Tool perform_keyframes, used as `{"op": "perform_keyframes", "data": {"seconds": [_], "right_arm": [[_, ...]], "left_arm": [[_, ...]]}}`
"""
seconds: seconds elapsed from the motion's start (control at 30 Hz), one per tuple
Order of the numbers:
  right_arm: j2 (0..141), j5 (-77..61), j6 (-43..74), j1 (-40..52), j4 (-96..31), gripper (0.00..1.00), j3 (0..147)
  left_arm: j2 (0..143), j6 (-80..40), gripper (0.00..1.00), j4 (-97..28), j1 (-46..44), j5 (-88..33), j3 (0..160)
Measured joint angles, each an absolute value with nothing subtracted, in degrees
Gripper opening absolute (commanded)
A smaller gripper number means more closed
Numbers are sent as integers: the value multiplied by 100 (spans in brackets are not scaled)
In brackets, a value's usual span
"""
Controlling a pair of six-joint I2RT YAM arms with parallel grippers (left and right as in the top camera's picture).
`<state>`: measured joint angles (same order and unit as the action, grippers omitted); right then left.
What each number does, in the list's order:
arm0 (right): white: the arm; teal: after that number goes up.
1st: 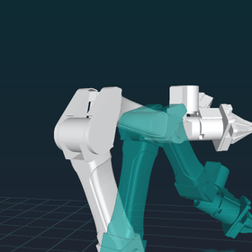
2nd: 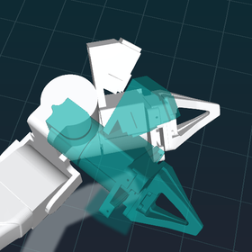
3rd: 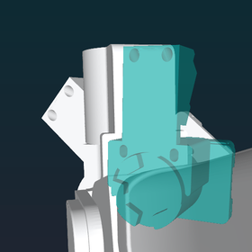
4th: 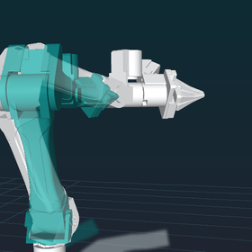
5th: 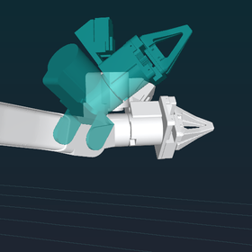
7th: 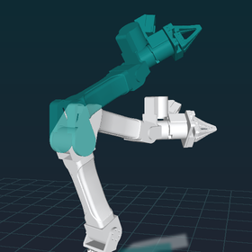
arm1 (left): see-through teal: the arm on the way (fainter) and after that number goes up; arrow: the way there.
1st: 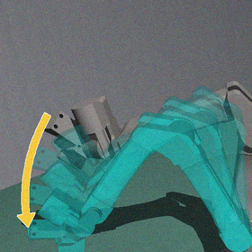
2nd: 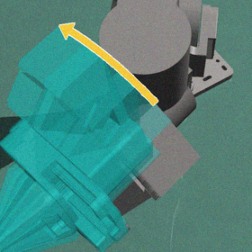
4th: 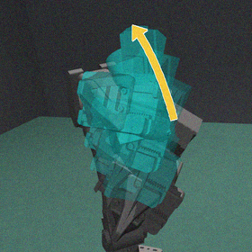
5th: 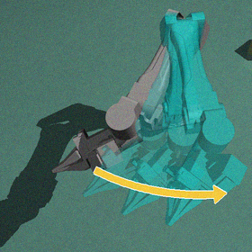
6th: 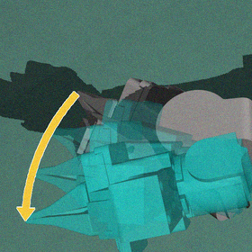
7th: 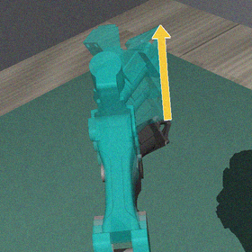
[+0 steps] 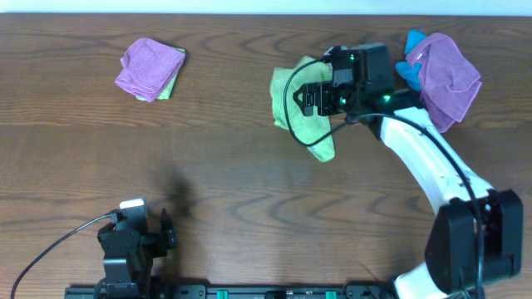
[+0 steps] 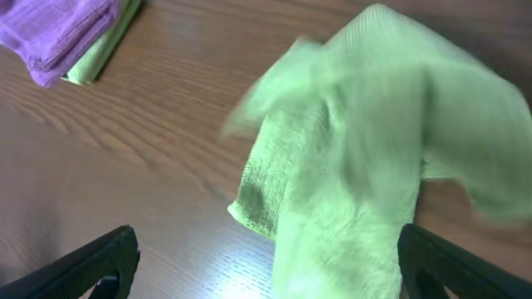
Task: Fold the cloth
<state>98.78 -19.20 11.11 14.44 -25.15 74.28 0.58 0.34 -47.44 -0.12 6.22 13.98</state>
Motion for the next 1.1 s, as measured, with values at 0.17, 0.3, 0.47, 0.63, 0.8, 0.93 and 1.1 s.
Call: {"op": "perform_keyframes", "data": {"seconds": [0.17, 0.3, 0.47, 0.63, 0.8, 0.93, 1.1], "right_arm": [[9511, -1608, 1179, 1459, -3148, 99, 7789], [9174, -1326, 1177, 1459, -4106, 99, 7867], [9188, -980, 1122, 1457, -4954, 96, 7791], [9220, -856, 1160, 1452, -4974, 86, 7262], [9247, -873, 1704, 1326, -4593, 80, 6488], [9247, -1046, 2187, 1083, -4145, 79, 5972], [9247, -1323, 2687, 932, -3463, 77, 5478]], "left_arm": [[58, 34, 96, -4742, -12, 602, 1398], [58, 47, 95, -4713, -12, 554, 1398], [58, 75, 95, -4709, -12, 386, 1396], [58, 95, 96, -4657, -12, -134, 1393], [58, 93, 95, -4622, -12, -631, 1389], [58, 93, 95, -4617, -12, -775, 1389], [58, 93, 96, -4615, -12, -882, 1389]]}}
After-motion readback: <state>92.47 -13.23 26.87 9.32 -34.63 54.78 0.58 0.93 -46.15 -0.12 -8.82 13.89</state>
